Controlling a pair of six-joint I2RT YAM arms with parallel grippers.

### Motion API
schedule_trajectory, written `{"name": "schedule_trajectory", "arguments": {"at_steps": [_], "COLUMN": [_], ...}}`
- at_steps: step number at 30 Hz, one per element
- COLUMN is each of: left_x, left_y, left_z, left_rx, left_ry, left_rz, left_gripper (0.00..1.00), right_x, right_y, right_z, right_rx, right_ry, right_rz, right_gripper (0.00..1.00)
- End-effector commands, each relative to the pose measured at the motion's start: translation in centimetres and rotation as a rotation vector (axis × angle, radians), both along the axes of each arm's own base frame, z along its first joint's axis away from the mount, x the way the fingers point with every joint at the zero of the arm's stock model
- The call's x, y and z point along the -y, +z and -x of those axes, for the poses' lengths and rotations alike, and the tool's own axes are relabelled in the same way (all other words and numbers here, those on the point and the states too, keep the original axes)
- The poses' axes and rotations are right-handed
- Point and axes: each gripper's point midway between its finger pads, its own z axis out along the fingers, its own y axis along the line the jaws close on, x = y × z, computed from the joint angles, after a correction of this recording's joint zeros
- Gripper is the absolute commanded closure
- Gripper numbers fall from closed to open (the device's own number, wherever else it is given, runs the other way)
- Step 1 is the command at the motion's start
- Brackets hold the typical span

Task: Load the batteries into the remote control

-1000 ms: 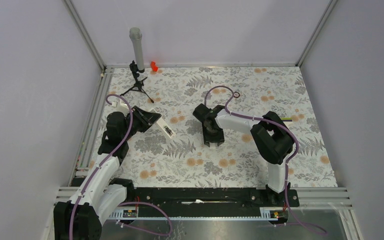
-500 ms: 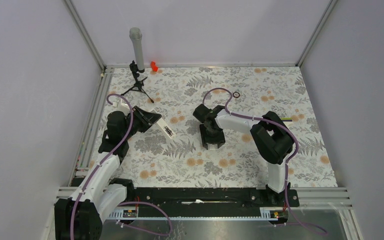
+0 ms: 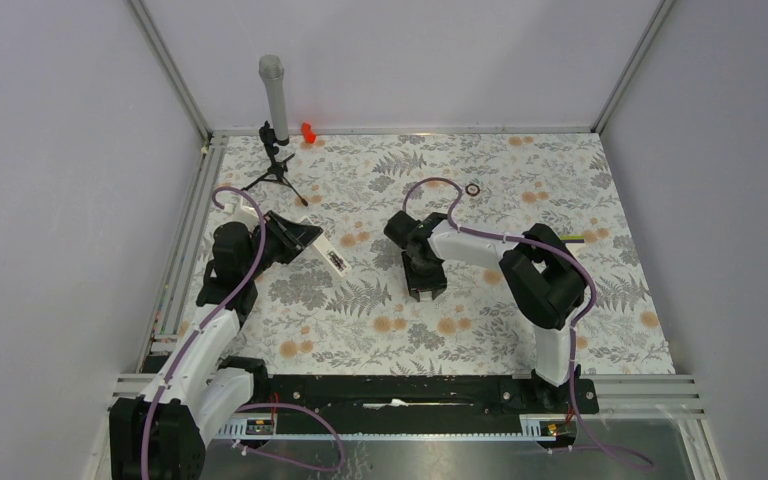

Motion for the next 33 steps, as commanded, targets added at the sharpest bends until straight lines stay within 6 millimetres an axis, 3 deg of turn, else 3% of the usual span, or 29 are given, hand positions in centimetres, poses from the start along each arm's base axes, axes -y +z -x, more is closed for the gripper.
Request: {"name": "schedule_trajectory", "arguments": {"at_steps": [1, 33], "left_x": [0.2, 0.2], "left_y": [2.8, 2.4], "left_z": [-0.3, -0.6], "left_rx": [0.102, 0.091], "left_ry": [-0.015, -0.014], "left_rz": [0.022, 0.030], "left_gripper": [1.00, 1.00], "right_x": [2.1, 0.4], "right_y": [-2.6, -2.9], "right_z": [1.1, -0.7], "right_rx": [-0.034, 0.062], "right_ry": [0.013, -0.080], "right_rz": [0.110, -0.032], "right_gripper": [0.51, 0.46]}}
